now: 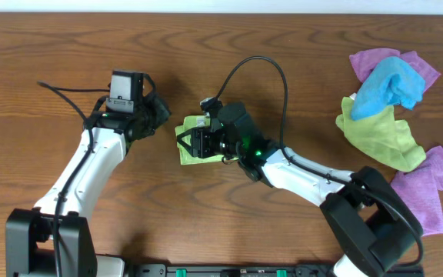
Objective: Fold the cloth
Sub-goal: 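Release the folded towel and retract the right gripper to the right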
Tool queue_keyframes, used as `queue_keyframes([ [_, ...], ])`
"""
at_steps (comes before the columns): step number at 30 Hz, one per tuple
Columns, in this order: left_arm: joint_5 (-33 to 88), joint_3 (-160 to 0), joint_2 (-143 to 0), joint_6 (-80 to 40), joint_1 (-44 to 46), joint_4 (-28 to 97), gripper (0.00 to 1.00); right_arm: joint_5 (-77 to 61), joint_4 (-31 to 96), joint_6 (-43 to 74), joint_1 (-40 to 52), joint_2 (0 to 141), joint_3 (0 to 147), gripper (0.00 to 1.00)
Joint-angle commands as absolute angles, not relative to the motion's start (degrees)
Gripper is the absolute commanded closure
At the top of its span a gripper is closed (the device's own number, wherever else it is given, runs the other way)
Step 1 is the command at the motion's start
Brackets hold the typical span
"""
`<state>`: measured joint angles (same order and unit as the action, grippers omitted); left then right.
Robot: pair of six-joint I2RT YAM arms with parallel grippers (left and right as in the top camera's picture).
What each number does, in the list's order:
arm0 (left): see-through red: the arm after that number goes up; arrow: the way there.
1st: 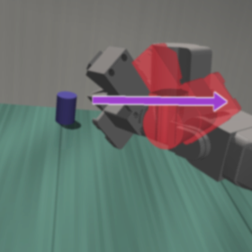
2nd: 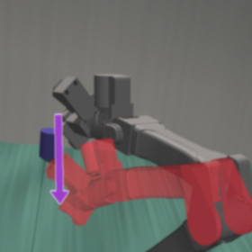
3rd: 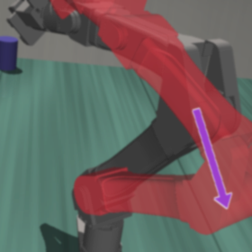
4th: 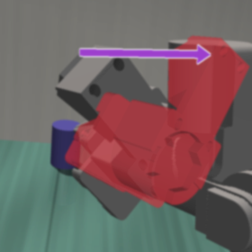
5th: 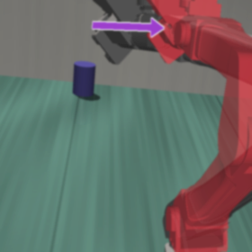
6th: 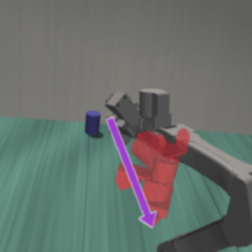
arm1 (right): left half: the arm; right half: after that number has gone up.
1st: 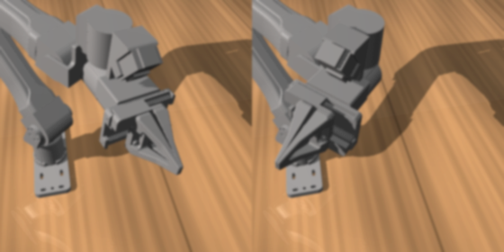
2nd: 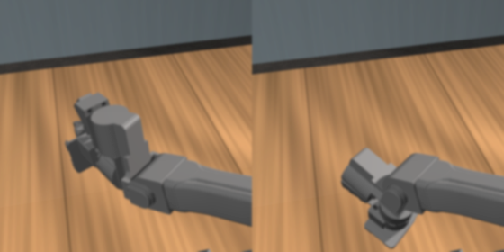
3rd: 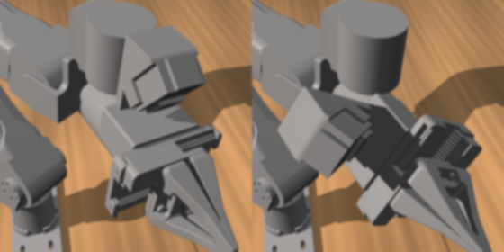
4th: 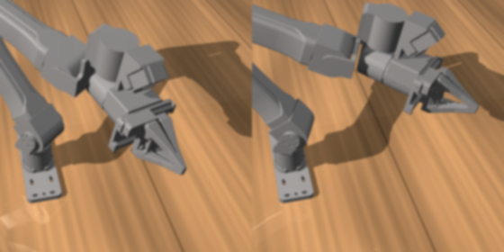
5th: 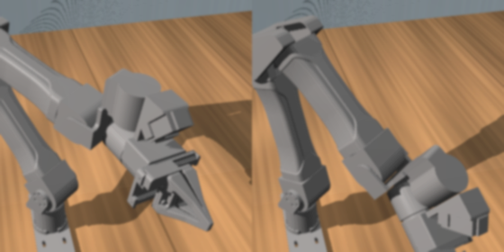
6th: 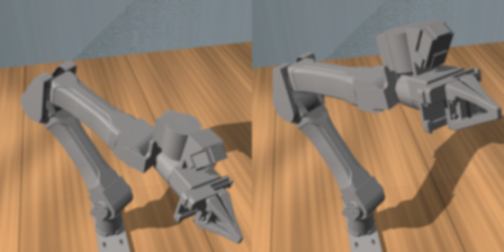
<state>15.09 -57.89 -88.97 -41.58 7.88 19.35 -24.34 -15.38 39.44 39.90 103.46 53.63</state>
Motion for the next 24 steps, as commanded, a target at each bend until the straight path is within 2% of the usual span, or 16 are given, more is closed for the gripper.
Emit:
queue_keyframes([
  [1, 15.09, -59.11, -86.74, -40.64, 6.90, 20.16, 0.73, -24.93, -13.91, 37.54, 37.95, 102.17, 54.68, 0.48],
  [4, 15.07, -59.11, -85.34, -40.64, 6.76, 22.11, 0.44, -25.12, -11.29, 36.23, 35.81, 99.79, 54.70, 0.34],
  [6, 15.09, -59.11, -83.99, -40.64, 6.76, 23.88, 0.32, -25.06, -7.77, 33.85, 33.82, 97.08, 54.70, 0.06],
  [7, 15.09, -59.11, -83.53, -40.64, 6.76, 24.56, 0.28, -25.06, -6.44, 32.95, 33.23, 96.18, 54.70, 0.01],
  [9, 15.16, -59.11, -82.52, -40.66, 6.76, 26.50, 0.16, -24.91, -1.74, 31.09, 31.27, 93.17, 54.70, 0.01],
  [12, 17.43, -59.11, -81.93, -40.66, 6.76, 29.45, 0.03, -24.91, 5.76, 27.18, 28.34, 88.23, 54.70, 0.01],
  [19, 22.00, -59.09, -81.95, -40.69, 6.79, 34.85, 0.05, -22.20, 33.47, 11.35, 22.33, 74.19, 54.70, 0.01],
  [22, 22.57, -59.09, -82.04, -40.93, 6.81, 35.79, 0.05, -15.79, 46.28, 9.54, 20.32, 68.01, 54.00, 0.01],
  [24, 22.59, -59.00, -82.11, -41.21, 6.83, 36.27, 0.05, -15.22, 49.67, 9.21, 19.09, 64.49, 52.31, 0.01],
])
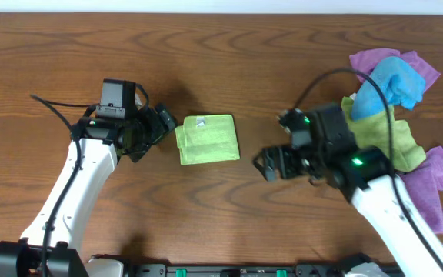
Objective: Fold the cloth
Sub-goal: 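Release the folded towel and retract the right gripper to the right, then grasp the folded towel bundle with the left gripper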
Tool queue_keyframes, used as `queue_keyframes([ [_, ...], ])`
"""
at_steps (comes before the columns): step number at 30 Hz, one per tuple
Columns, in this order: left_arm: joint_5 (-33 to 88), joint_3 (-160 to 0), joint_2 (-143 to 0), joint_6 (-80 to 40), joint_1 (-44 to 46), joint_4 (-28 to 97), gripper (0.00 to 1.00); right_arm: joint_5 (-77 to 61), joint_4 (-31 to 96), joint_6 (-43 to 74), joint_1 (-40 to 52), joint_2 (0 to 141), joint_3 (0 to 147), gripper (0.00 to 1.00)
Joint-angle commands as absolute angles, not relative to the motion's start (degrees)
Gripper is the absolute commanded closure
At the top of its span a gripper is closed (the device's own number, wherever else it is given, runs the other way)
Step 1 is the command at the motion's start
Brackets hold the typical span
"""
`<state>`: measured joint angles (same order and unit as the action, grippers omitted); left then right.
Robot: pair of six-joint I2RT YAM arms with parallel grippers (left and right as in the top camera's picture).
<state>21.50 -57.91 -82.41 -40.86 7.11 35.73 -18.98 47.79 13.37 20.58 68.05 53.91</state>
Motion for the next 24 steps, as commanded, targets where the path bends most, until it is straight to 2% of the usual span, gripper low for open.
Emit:
queue_keyframes([
  [1, 22.79, -58.92, -82.11, -41.36, 6.83, 36.49, 0.05, -15.22, 50.46, 9.17, 18.59, 62.59, 51.03, 0.01],
  [13, 25.61, -55.61, -82.43, -44.31, 9.23, 36.49, 0.05, -14.50, 52.60, 17.91, 16.47, 29.50, 31.88, 0.01],
  [17, 25.56, -54.22, -82.46, -45.54, 11.55, 35.46, 0.05, -13.45, 54.13, 19.27, 16.47, 24.80, 31.00, 0.01],
  [24, 25.58, -48.90, -82.50, -50.41, 14.44, 31.64, 0.05, -13.50, 54.24, 19.27, 16.47, 24.71, 31.00, 0.01],
])
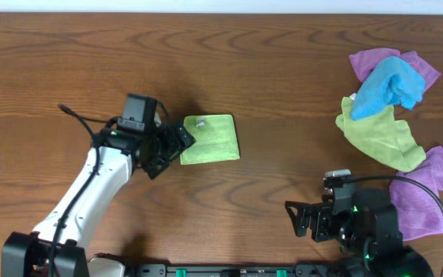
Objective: Fold the cloth
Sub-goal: 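Grasp the folded towel bundle with the left gripper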
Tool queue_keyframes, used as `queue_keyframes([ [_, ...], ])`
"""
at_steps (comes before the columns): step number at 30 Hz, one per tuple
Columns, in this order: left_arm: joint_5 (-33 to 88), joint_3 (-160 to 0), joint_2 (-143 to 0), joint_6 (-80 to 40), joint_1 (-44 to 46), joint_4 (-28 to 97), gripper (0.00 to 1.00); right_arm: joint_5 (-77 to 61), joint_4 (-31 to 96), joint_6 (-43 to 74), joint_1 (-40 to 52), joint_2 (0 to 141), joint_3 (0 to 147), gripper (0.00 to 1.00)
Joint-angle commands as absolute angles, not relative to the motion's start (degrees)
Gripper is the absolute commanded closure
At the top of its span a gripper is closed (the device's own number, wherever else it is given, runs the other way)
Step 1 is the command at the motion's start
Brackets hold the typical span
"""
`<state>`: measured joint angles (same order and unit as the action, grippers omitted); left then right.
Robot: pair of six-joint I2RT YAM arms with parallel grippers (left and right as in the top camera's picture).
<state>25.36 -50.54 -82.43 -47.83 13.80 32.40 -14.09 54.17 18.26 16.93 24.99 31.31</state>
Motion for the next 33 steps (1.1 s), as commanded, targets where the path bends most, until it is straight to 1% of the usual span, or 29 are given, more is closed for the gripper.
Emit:
queue_keyframes([
  [1, 25.56, -48.16, -82.50, -50.96, 14.70, 30.89, 0.05, -13.52, 54.26, 19.29, 16.47, 24.71, 31.00, 0.01],
  [15, 25.12, -36.16, -82.52, -61.01, 17.69, 12.91, 0.05, -13.69, 54.26, 19.27, 16.47, 24.69, 31.00, 0.01],
  [19, 23.40, -34.52, -83.07, -62.70, 17.72, 9.80, 0.05, -13.69, 54.26, 19.27, 16.47, 24.69, 31.00, 0.01],
  [22, 21.98, -34.48, -84.90, -63.09, 17.72, 8.69, 0.05, -13.69, 54.26, 19.27, 16.47, 24.71, 31.00, 0.01],
  [25, 22.52, -34.48, -88.66, -63.94, 17.74, 4.34, 0.04, -13.69, 54.26, 19.27, 16.47, 24.71, 31.00, 0.01],
  [27, 23.05, -34.48, -91.83, -65.28, 17.89, 0.45, 0.01, -13.69, 54.26, 19.27, 16.47, 24.69, 31.00, 0.01],
  [28, 23.38, -34.48, -93.08, -65.69, 18.09, -1.50, 0.05, -13.69, 54.26, 19.27, 16.47, 24.69, 31.00, 0.01],
  [29, 23.83, -34.50, -94.43, -66.11, 18.39, -3.77, 0.16, -13.69, 54.26, 19.27, 16.47, 24.71, 31.00, 0.01],
  [30, 24.03, -34.50, -95.50, -66.28, 18.76, -5.80, 0.29, -13.69, 54.26, 19.27, 16.47, 24.69, 31.00, 0.01],
  [31, 24.01, -34.50, -96.31, -66.30, 19.05, -7.62, 0.46, -13.69, 54.26, 19.27, 16.47, 24.71, 31.00, 0.01],
  [32, 23.97, -34.50, -97.10, -66.19, 19.33, -10.17, 0.58, -13.69, 54.26, 19.27, 16.47, 24.69, 31.00, 0.01],
  [33, 23.86, -34.50, -97.62, -65.93, 19.55, -13.13, 0.73, -13.69, 54.26, 19.27, 16.47, 24.69, 31.00, 0.01],
])
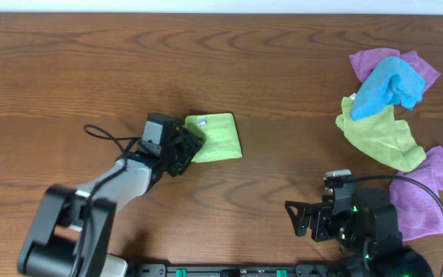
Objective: Fold the cloth
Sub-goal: 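Grasp the folded towel bundle with the left gripper, then lift the folded towel and carry it to the table's far left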
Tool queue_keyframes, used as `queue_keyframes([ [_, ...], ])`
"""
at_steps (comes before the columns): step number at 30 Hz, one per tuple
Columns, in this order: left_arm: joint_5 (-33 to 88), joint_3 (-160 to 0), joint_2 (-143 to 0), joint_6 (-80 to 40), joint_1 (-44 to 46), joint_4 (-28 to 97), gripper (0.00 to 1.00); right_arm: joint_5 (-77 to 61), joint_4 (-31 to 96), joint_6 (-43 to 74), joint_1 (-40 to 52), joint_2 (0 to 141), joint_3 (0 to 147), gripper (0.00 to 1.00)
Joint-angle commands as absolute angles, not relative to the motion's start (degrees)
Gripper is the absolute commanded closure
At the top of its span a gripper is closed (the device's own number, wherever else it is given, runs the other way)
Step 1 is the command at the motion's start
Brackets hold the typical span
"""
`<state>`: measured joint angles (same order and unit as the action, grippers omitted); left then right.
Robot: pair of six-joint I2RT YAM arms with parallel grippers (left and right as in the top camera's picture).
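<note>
A light green cloth, folded into a small rectangle with a white tag at its far left corner, lies mid-table and sits slightly askew. My left gripper is at the cloth's left edge, its dark fingers overlapping the fabric. From above I cannot make out whether the jaws have closed on the edge. My right gripper is pulled back near the front edge of the table at the right, far from the cloth, open with nothing in it.
A heap of loose cloths lies at the right side: a purple cloth, a blue cloth, a yellow-green cloth and another purple cloth. The wooden table shows bare on the left.
My left gripper has moved right onto the folded cloth's left edge and its arm now lies lower. The cloth has turned slightly. The right arm has not moved.
My right gripper was pressed on the folded green cloth while the left waited beside it. Then the right had lifted off and stood to the right. It then sat withdrawn at the front right, and the left closed in on the cloth's left edge.
</note>
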<state>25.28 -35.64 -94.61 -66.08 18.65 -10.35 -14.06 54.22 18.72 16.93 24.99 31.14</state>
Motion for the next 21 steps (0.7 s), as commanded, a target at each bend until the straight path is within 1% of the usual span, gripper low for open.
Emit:
queue_keyframes([
  [1, 24.03, -34.50, -97.82, -64.95, 19.57, -16.64, 0.94, -13.69, 54.26, 19.27, 16.47, 24.69, 31.00, 0.01],
  [3, 23.53, -35.48, -97.30, -60.34, 19.46, -27.40, 0.94, -13.69, 54.26, 19.27, 16.47, 24.69, 31.00, 0.01],
  [5, 20.18, -38.52, -96.25, -59.88, 18.24, -29.08, 0.94, -13.69, 54.26, 19.27, 16.47, 24.69, 31.00, 0.01],
  [8, 17.96, -46.22, -95.33, -57.63, 14.66, -26.39, 0.94, -13.69, 54.26, 19.27, 16.47, 24.71, 31.00, 0.01],
  [11, 14.63, -57.36, -95.33, -54.11, 10.31, -18.06, 0.94, -13.69, 54.26, 19.27, 16.47, 24.69, 31.00, 0.01],
  [15, 5.78, -67.72, -95.55, -51.94, 6.92, -8.25, 0.94, -13.69, 54.26, 19.27, 16.47, 24.69, 31.00, 0.01],
  [19, -3.36, -72.40, -96.53, -51.83, 5.10, -6.90, 0.94, -13.69, 54.26, 19.27, 16.47, 24.69, 31.00, 0.01],
  [21, -5.63, -73.38, -97.71, -51.83, 4.67, -7.49, 0.94, -13.69, 54.26, 19.27, 16.47, 24.69, 31.00, 0.01],
])
